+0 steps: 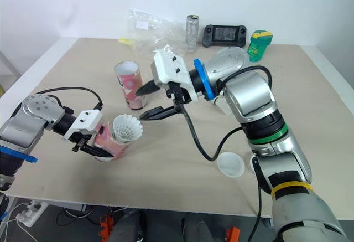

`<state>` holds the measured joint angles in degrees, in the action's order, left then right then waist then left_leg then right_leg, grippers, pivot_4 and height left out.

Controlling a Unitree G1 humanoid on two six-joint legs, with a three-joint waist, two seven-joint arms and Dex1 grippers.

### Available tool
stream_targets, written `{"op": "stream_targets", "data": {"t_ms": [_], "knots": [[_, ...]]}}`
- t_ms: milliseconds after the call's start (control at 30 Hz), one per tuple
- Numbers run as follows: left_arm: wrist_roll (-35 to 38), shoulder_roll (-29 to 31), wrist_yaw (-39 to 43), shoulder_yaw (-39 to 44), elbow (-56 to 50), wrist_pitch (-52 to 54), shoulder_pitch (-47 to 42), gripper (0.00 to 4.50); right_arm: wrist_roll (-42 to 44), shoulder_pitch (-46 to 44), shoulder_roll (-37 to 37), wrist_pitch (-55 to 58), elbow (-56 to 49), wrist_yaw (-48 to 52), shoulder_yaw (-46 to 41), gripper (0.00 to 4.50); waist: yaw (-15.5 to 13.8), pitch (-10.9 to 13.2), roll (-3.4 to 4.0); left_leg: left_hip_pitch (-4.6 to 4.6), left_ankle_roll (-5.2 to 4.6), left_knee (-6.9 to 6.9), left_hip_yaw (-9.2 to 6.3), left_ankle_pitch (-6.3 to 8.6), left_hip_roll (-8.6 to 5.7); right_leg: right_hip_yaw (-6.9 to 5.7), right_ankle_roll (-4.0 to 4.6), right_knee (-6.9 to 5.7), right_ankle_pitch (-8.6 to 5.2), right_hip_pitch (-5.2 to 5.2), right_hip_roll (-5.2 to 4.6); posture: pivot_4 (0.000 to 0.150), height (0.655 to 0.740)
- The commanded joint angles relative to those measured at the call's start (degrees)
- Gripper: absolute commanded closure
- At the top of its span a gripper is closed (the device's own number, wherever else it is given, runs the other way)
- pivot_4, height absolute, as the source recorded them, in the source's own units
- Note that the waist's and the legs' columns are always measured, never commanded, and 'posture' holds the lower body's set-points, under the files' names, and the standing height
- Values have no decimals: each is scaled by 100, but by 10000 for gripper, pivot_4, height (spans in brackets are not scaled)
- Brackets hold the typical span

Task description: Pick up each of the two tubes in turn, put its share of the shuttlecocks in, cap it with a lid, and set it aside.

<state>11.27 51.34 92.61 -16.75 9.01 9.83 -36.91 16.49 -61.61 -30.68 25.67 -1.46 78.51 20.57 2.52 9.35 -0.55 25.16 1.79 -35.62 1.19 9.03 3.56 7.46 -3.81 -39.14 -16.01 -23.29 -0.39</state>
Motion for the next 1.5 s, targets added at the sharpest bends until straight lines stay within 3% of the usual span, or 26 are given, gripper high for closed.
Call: {"op": "stream_targets", "data": {"t_ms": [33,100,133,333,467,767,1000,1300,1500], "knots": [[-103,-54,-12,-175,63,31,157,20785,-262,-55,119,-282,-28,-22,193,34183,-1,0,0,1,0,0,0,0,0,0,0,0,0,-1,0,1500,7394],[-71,-75,-11,-141,72,70,157,20785,-443,-70,203,-446,47,11,378,43892,-4,0,0,2,0,0,0,0,-1,0,-1,0,0,-1,0,1500,7394],[-68,-79,-12,-134,75,79,152,20785,-534,-102,221,-501,79,87,501,44553,-4,0,0,2,0,0,0,0,-1,0,-1,0,0,-1,0,1500,7394],[-69,-96,-12,-110,96,116,137,20785,-920,-332,423,-702,327,420,1005,44553,0,0,0,3,0,-1,0,0,-1,0,-2,0,0,-2,0,1500,7394],[-50,-121,-12,-84,83,177,154,20785,-1505,-875,1252,-1173,1350,384,1616,44553,25,-1,2,-6,0,0,1,0,1,0,3,-4,3,-2,4,1500,7394],[-53,-128,-95,132,-35,352,354,20785,-2217,-1180,2198,-2092,2708,395,2153,44553,-6,-7,-19,-1,10,-8,-13,6,-1,-11,0,1,-10,-1,0,1500,7394],[-81,-146,-144,270,-173,497,472,20785,-2125,-1173,2951,-1897,3243,273,1727,44553,44,-17,-20,-67,9,19,-27,5,24,-28,48,-31,-15,14,31,1500,7394],[-150,-236,-140,309,-113,434,501,20785,-1964,-1227,2680,-1593,3135,876,1271,44553,41,-17,-20,-68,11,21,-28,7,25,-27,53,-37,-21,14,34,1500,7394],[-192,-273,-95,307,21,319,481,20785,-1325,-1575,1876,-1179,2788,1388,601,44553,-6,-14,-24,-30,12,9,-43,6,16,-28,37,-34,-28,2,29,1500,7394]]}}
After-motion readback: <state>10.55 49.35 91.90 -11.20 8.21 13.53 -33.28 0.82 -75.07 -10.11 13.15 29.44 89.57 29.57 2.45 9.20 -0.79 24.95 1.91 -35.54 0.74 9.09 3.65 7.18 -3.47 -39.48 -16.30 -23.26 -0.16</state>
